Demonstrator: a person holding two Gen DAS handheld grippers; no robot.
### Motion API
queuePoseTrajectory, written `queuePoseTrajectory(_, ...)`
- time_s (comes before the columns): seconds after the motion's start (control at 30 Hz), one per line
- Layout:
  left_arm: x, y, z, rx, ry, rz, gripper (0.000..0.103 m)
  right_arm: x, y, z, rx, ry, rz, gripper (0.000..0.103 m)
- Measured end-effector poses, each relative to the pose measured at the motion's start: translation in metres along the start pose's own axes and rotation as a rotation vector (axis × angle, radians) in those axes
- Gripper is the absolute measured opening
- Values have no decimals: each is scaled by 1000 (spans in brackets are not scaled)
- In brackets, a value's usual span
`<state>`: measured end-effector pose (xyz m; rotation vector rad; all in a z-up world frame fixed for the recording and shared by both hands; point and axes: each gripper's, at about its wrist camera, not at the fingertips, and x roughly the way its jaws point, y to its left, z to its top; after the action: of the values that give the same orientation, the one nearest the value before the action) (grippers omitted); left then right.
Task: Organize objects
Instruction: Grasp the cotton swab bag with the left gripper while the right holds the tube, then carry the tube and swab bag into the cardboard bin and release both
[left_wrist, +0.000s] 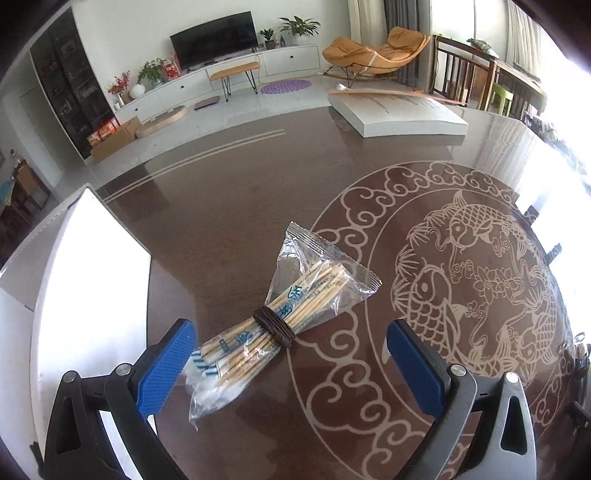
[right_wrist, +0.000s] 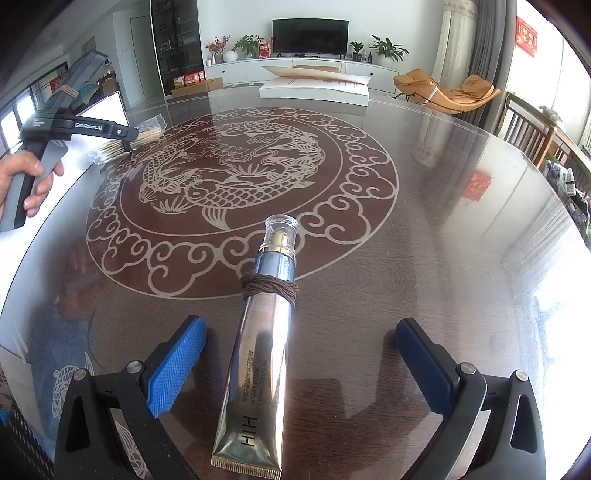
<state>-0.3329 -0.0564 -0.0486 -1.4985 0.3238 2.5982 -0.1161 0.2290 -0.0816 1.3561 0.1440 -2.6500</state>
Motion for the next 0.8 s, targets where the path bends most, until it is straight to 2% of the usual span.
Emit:
queuePoseTrajectory(0.07, 20, 2, 3, 12, 60, -31, 103, 0, 0, 0, 0, 0, 0, 102)
queuePoseTrajectory(0.1, 23, 3, 0, 13, 57, -42, 103, 0, 0, 0, 0, 0, 0, 102)
queuePoseTrajectory(0.13, 21, 4, -3, 4, 27, -73, 88, 0, 0, 0, 0, 0, 0, 102)
queuePoseTrajectory(0.17, 16, 7, -6, -20, 5, -102, 59, 0, 0, 0, 0, 0, 0, 102)
queuePoseTrajectory(0.23, 6, 8, -15, -78, -15, -110, 28, 0, 0, 0, 0, 0, 1, 102)
queuePoseTrajectory(0.3, -6, 2, -32, -118, -26, -126, 28, 0, 0, 0, 0, 0, 1, 102)
queuePoseTrajectory(0.57, -69, -54, -137, -194, -43, -59, 29, 0, 0, 0, 0, 0, 1, 102)
queuePoseTrajectory(0.8, -83, -69, -163, -183, -52, -25, 29, -1, 0, 0, 0, 0, 1, 102)
